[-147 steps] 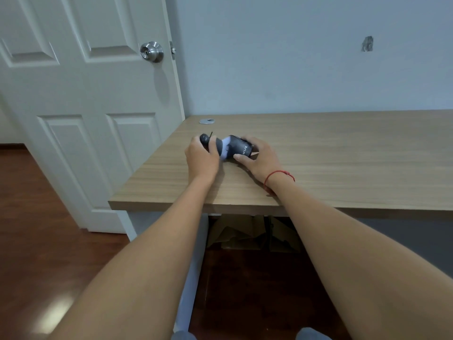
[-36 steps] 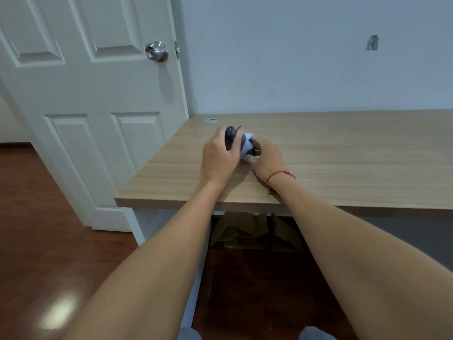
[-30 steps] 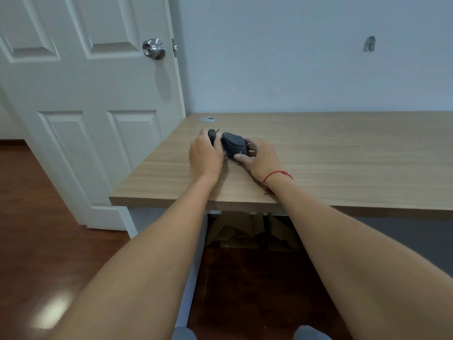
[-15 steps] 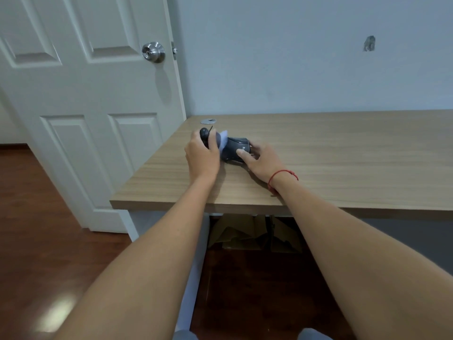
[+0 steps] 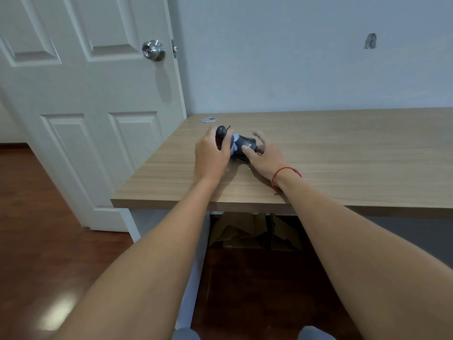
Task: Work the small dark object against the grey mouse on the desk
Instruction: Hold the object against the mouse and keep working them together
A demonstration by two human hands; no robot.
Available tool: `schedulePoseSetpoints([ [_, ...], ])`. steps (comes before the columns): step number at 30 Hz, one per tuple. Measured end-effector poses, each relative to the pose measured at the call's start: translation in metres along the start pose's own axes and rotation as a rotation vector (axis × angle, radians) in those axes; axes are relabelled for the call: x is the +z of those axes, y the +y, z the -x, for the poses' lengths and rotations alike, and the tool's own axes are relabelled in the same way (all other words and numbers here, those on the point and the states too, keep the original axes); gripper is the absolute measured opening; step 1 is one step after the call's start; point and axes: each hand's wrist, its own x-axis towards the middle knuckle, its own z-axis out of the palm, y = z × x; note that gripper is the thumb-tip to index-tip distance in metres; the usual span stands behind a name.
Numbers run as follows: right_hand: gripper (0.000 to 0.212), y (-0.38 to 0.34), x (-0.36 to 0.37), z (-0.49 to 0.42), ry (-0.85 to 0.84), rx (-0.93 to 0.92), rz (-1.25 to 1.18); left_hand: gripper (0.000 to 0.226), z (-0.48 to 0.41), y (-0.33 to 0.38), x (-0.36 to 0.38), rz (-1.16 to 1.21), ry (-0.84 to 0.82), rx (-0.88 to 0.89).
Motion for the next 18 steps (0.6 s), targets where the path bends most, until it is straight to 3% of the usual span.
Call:
schedulePoseSetpoints([
  [5,0.044,-0.006,0.001,0.004,-0.025,-0.033,0.024,0.025,-0.006,-0.014,0.004,-0.172,0.009,-0.179],
  [11,0.044,-0.007,-0.001,0.005,0.013,-0.015,0.046,0.028,-0.004,-0.01,0.006,-0.148,-0.036,-0.089],
  [16,0.069,-0.004,-0.002,0.009,-0.001,0.006,0.042,0.025,-0.004,-0.009,0.004,-0.109,-0.036,-0.072],
  [18,0.068,-0.005,-0.003,0.009,-0.008,0.019,0.04,0.022,0.0,0.0,0.003,-0.006,-0.022,0.02],
])
